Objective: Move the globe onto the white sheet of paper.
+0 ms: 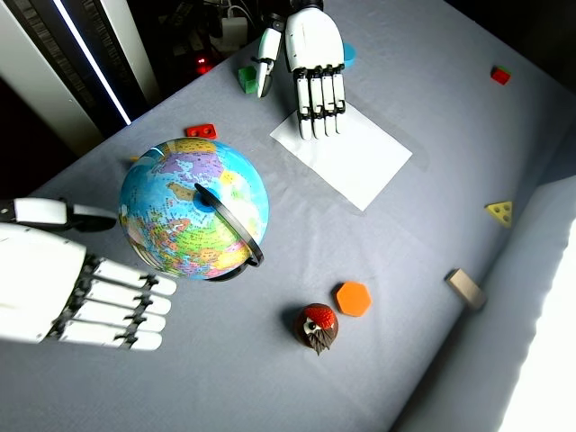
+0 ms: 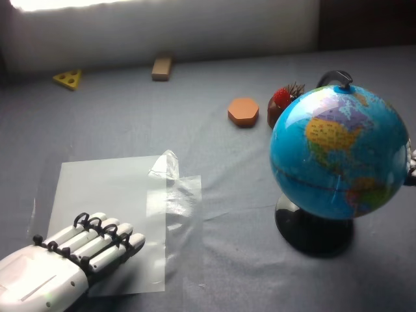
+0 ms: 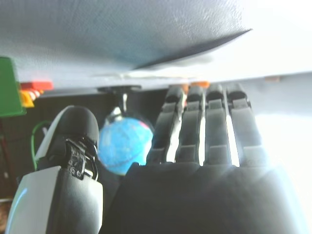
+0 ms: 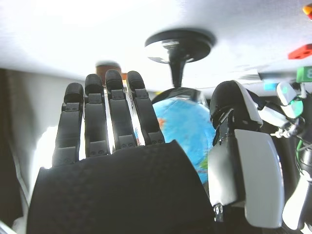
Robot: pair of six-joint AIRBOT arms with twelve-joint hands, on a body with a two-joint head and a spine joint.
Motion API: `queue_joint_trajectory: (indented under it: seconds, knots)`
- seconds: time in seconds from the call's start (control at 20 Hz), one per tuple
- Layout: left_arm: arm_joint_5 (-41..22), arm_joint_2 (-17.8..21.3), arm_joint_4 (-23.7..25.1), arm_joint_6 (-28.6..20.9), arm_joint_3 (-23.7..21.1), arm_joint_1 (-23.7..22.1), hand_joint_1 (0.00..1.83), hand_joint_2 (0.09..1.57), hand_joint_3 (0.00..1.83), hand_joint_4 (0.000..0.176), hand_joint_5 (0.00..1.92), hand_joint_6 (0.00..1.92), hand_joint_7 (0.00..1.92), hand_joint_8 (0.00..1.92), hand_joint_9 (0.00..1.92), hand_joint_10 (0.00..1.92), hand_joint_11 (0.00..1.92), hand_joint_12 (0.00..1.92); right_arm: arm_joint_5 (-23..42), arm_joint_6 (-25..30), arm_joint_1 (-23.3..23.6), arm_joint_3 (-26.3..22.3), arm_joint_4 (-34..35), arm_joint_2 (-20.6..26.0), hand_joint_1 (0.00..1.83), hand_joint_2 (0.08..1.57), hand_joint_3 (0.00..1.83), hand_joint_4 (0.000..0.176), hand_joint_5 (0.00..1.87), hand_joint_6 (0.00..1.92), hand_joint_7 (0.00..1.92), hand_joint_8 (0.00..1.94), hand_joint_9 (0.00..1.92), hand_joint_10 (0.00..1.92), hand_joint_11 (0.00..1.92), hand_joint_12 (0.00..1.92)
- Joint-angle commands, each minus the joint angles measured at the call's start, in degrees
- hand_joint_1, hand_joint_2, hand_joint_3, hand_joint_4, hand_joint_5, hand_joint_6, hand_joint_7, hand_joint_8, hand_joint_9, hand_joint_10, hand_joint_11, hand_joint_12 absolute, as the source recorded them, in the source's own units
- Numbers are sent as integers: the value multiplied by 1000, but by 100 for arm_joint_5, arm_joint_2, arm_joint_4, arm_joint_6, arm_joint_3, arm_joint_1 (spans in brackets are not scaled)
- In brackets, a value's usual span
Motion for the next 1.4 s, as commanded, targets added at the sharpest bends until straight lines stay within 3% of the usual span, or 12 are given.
queue_joint_trajectory:
  seconds: [0.0, 0.15, 0.6, 0.7, 0.8, 0.9, 1.05, 1.2, 1.25, 1.35]
  knots:
    - [-512, 8, 138, -42, 27, -58, 0, 1242, 1, 0, 59, 0, 33, 0, 12, 0, 0, 0, -269, 74, 98, -6, -197, 27, 22, 1153, 0, 0, 195, 10, 180, 1, 126, 1, 0, 62]
    - [-407, 19, 158, -57, 12, -97, 0, 1241, 1, 0, 60, 1, 41, 3, 9, 0, 0, 0, 392, 89, 596, 29, -197, -10, 21, 1153, 0, 0, 204, 13, 190, 5, 136, 5, 0, 61]
    - [-304, 54, 158, -101, -20, -173, 0, 1242, 1, 0, 67, 3, 39, 1, 9, 0, 0, 0, 1175, 206, 1054, 251, -197, -202, 21, 1153, 0, 0, 184, 3, 191, 4, 136, 5, 0, 62]
    - [-315, 60, 159, -109, -43, -163, 0, 1242, 1, 0, 66, 3, 39, 0, 10, 1, 0, 0, 1285, -1028, 1148, 201, 500, -229, 21, 1153, 0, 0, 182, 2, 191, 3, 136, 4, 0, 61]
    - [-359, 64, 179, -109, -60, -152, 0, 1242, 1, 0, 64, 2, 41, 1, 12, 2, 0, 0, 2388, -3801, 1588, 235, 2543, -338, 21, 1153, 0, 0, 183, 2, 191, 3, 136, 4, 0, 61]
    - [-360, 72, 186, -109, -79, -150, 0, 1242, 1, 0, 65, 2, 41, 1, 13, 2, 0, 0, 3363, -5134, 1937, 445, 3873, -411, 21, 1153, 0, 0, 184, 2, 190, 2, 129, 1, 0, 61]
    - [-360, 74, 186, -115, -94, -132, 0, 1242, 1, 0, 65, 2, 41, 1, 13, 1, 0, 0, 4093, -7142, 2174, 808, 5680, -456, 21, 1155, 1, 0, 197, 7, 192, 2, 133, 2, 0, 56]
    - [-397, 83, 186, -152, -93, -89, 0, 1243, 1, 0, 66, 2, 41, 1, 12, 1, 0, 0, 4602, -9207, 2007, 971, 7341, -431, 20, 1156, 1, 0, 217, 9, 204, 3, 143, 4, 0, 108]
    - [-400, 90, 185, -160, -94, -87, 0, 1243, 1, 0, 65, 2, 41, 1, 12, 1, 0, 0, 4703, -9697, 1948, 1028, 7756, -432, 20, 1156, 1, 0, 217, 9, 205, 3, 144, 4, 0, 115]
    - [-407, 109, 185, -167, -90, -85, 0, 1243, 1, 0, 65, 1, 41, 1, 13, 1, 0, 0, 4862, -9888, 1898, 1178, 7852, -515, 20, 1156, 0, 0, 214, 7, 205, 2, 144, 4, 0, 117]
